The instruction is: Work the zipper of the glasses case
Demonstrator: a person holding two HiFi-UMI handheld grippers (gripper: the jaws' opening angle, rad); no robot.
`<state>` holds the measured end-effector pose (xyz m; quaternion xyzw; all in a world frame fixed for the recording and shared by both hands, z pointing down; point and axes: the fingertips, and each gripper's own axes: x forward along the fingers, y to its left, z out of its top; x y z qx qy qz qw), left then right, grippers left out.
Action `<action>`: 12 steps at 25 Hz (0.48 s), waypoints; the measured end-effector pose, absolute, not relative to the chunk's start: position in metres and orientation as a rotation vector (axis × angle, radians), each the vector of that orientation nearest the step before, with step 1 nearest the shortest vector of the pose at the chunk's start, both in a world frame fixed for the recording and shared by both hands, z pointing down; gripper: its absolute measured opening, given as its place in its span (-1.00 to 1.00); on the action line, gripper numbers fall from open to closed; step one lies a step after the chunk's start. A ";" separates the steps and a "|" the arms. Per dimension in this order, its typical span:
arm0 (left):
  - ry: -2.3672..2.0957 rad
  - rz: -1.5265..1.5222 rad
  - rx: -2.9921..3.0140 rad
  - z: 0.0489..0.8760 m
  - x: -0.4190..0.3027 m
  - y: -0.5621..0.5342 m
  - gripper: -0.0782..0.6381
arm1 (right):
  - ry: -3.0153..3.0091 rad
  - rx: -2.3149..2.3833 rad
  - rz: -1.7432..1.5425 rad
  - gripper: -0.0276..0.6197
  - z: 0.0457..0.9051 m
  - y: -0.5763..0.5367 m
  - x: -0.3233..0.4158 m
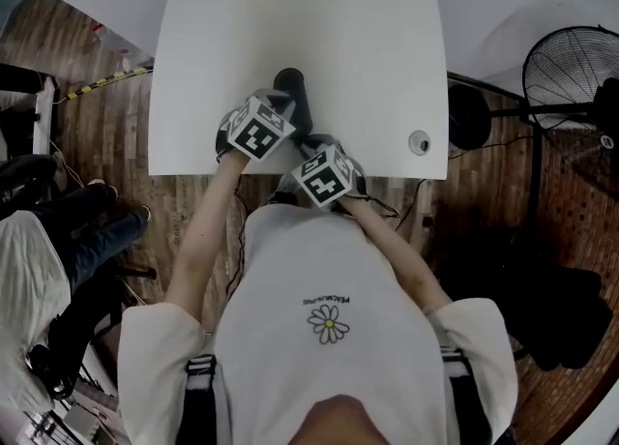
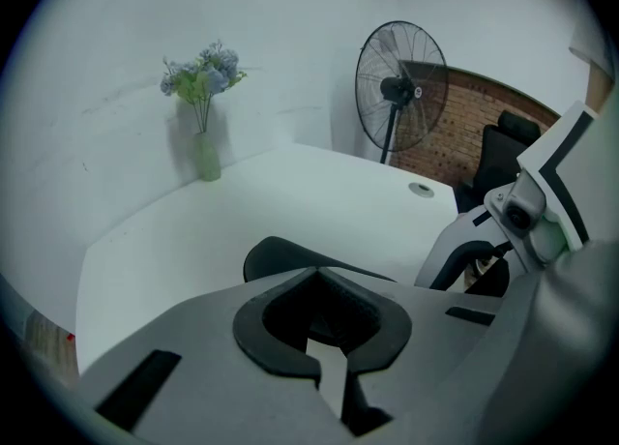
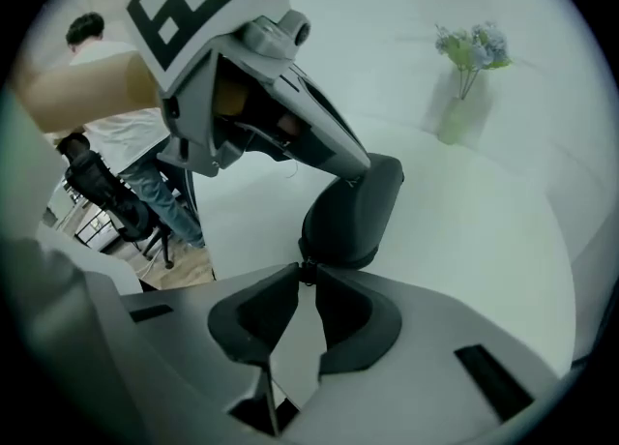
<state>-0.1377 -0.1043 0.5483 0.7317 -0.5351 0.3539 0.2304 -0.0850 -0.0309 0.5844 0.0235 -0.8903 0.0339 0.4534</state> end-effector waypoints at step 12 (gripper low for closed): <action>-1.453 0.945 2.052 0.547 -0.134 -0.104 -0.74 | -2.199 0.154 0.203 -0.86 0.587 -0.035 -0.080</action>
